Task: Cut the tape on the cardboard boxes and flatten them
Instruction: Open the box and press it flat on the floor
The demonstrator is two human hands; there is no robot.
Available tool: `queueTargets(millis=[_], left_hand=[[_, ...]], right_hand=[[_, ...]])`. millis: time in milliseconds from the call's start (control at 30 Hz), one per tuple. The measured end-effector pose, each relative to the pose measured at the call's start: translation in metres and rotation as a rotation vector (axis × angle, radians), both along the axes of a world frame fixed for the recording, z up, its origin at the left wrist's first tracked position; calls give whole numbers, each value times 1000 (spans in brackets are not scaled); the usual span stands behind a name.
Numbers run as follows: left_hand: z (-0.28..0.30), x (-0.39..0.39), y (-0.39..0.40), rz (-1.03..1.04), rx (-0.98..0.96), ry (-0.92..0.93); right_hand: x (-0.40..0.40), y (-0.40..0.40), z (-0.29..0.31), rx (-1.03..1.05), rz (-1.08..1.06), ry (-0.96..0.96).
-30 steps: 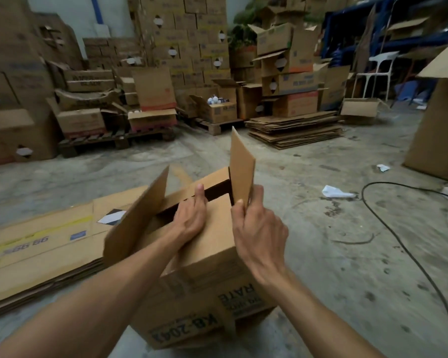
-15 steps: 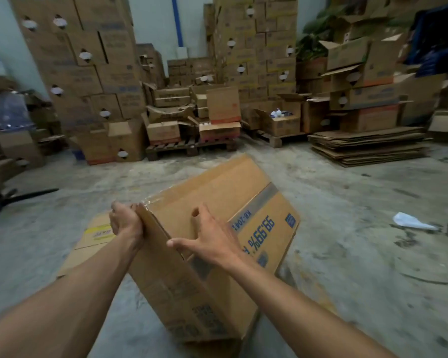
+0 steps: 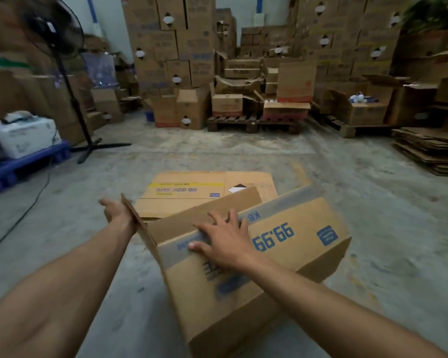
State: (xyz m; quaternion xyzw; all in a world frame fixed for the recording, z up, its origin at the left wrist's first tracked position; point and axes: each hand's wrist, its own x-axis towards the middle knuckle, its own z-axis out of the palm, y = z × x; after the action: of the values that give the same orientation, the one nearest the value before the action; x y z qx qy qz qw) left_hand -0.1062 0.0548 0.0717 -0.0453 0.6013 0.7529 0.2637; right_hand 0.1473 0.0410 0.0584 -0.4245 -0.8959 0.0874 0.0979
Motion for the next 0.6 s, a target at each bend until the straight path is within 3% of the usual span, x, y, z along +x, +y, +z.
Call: queueTargets(millis=[100,200,267,333,400,500,533,600], left_hand=[[-1,6,3,-135,-19,-47],[0,13,5,-400,-36,-3],[-15,6,13,-533,-190,145],[-40,1,22,-501,-350,292],[-52,21,10,-511,-443,420],[-68,47,-13,-497,-503,589],[-69,47,-14,-504,-549,618],[-69,34,-9,-542,-613,673]], right_hand=[[-25,11,-7,39,-31,14],[-50,34,-4,-7,-66,-54],[-69,48,-2,-26,-83,-129],[-86,57,-2,-74,-105,-172],[-97,72,-2,-172,-118,-81],[-88,91,-1,-377,-196,347],[-79,95,-1,-375,-244,415],[-56,108,-4,-285,-357,372]])
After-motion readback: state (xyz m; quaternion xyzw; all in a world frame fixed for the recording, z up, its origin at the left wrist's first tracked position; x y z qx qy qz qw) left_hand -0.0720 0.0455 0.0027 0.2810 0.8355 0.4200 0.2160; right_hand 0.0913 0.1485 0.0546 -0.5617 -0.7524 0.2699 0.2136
